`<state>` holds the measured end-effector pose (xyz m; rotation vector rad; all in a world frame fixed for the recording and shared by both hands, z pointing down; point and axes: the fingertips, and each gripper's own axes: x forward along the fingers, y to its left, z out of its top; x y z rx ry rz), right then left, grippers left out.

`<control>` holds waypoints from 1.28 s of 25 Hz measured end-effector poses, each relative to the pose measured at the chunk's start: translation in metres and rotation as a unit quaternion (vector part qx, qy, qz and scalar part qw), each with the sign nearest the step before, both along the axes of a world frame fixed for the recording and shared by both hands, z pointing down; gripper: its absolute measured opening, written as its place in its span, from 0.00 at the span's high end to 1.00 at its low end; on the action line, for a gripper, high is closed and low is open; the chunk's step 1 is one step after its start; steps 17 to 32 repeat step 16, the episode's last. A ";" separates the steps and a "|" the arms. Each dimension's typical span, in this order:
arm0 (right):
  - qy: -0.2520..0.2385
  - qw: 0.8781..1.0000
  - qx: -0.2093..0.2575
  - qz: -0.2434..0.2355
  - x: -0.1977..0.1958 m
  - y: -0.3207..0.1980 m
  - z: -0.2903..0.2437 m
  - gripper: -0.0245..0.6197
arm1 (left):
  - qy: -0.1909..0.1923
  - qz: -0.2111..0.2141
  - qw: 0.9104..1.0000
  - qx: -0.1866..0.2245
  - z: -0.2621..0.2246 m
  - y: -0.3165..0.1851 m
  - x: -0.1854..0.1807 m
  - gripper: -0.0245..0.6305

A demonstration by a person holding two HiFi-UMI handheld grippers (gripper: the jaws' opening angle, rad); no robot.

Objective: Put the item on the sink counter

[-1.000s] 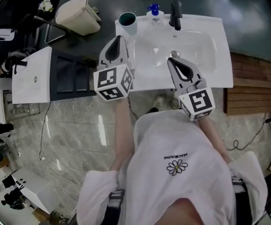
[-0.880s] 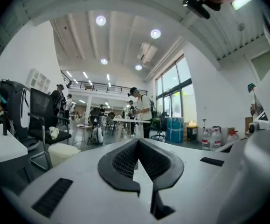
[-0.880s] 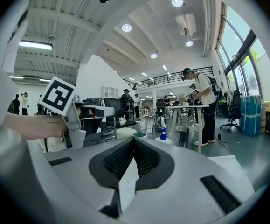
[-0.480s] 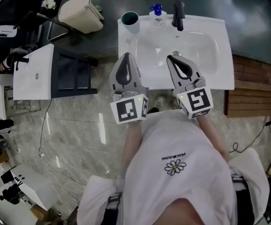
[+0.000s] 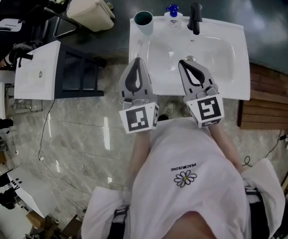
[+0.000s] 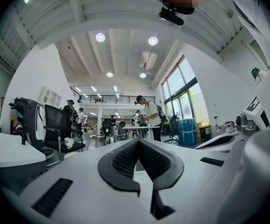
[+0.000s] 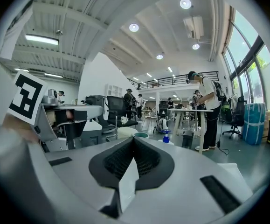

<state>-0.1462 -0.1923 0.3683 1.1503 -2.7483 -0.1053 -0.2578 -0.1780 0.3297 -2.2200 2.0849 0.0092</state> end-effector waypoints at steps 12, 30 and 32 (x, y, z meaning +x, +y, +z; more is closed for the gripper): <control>-0.012 1.000 -0.021 0.002 0.001 -0.003 0.005 0.95 | 0.011 -0.020 1.000 -0.005 0.001 0.004 -0.013 0.94; -0.016 0.999 -0.043 0.008 0.001 -0.005 0.011 0.95 | 0.007 -0.023 1.000 -0.006 0.002 0.003 -0.015 0.94; -0.016 0.999 -0.043 0.008 0.001 -0.005 0.011 0.95 | 0.007 -0.023 1.000 -0.006 0.002 0.003 -0.015 0.94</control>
